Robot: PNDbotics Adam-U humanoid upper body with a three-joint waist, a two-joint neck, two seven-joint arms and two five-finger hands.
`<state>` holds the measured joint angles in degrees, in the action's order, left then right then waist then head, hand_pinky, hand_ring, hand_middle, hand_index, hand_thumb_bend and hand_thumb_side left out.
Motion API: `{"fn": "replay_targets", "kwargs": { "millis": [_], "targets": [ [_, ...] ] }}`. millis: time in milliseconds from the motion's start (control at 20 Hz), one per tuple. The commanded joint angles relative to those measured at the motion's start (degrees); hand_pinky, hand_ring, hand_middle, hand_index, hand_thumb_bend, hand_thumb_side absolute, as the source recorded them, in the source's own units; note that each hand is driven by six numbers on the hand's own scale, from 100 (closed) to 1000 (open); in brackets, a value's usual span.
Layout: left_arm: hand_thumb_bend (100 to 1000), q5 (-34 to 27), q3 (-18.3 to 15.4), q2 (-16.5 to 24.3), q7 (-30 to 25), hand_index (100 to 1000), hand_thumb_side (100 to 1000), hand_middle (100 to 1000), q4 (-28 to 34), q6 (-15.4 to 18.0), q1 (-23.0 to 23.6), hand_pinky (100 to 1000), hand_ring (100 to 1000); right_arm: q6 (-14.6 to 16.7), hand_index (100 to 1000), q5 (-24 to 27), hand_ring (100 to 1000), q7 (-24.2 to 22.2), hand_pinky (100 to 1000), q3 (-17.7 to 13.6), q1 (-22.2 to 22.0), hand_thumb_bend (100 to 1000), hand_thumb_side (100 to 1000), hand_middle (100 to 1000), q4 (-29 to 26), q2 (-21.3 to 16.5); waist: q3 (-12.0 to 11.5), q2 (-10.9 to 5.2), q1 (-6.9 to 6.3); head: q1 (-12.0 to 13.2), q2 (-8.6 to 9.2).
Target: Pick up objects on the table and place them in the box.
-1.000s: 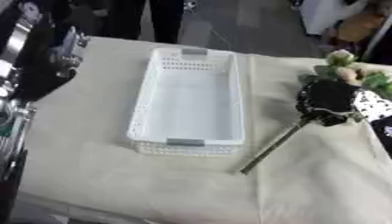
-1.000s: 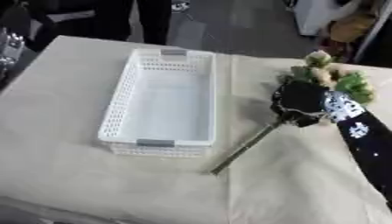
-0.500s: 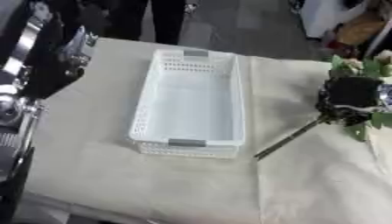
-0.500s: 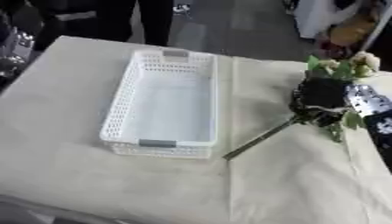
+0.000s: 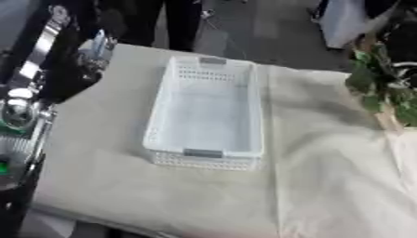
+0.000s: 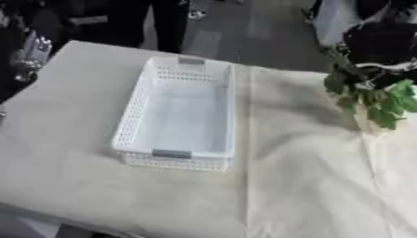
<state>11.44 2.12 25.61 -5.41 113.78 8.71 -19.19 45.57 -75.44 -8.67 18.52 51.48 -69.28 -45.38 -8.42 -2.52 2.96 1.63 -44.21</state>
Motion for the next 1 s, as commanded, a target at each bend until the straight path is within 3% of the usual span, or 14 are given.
{"fn": "replay_targets", "kwargs": {
  "millis": [50,300,500,1000],
  "targets": [
    [100,0.2,-0.5,1.1,0.1,827,722,623,0.8,-0.1,-0.4,588,711,-0.7,168,1.7,327,-1.2,618,-1.1,2.7,100,100,162,-2.4,-0.7,-0.1,-0.76,-0.07,0.7,0.09],
    [100,0.0,-0.4,0.9,-0.1,827,722,624,0.8,-0.1,-0.5,588,712,-0.8,170,3.8,328,-1.0,602,-1.0,6.1,100,100,164,-5.6,2.6,-0.4,-0.89,-0.10,0.3,0.09],
    [100,-0.2,-0.3,0.6,-0.2,827,722,624,0.8,0.0,-0.7,588,711,-1.1,173,5.7,329,-0.5,494,-1.0,9.1,100,100,166,-8.0,6.5,-0.7,-0.94,-0.22,-0.2,0.09],
    [100,-0.7,0.2,-0.3,-0.9,826,721,618,0.8,0.6,-1.8,588,708,-0.4,175,7.6,333,-1.0,508,0.2,15.3,100,100,170,-10.3,15.0,-1.8,-0.85,-0.14,-1.6,0.09]
  ]
}}
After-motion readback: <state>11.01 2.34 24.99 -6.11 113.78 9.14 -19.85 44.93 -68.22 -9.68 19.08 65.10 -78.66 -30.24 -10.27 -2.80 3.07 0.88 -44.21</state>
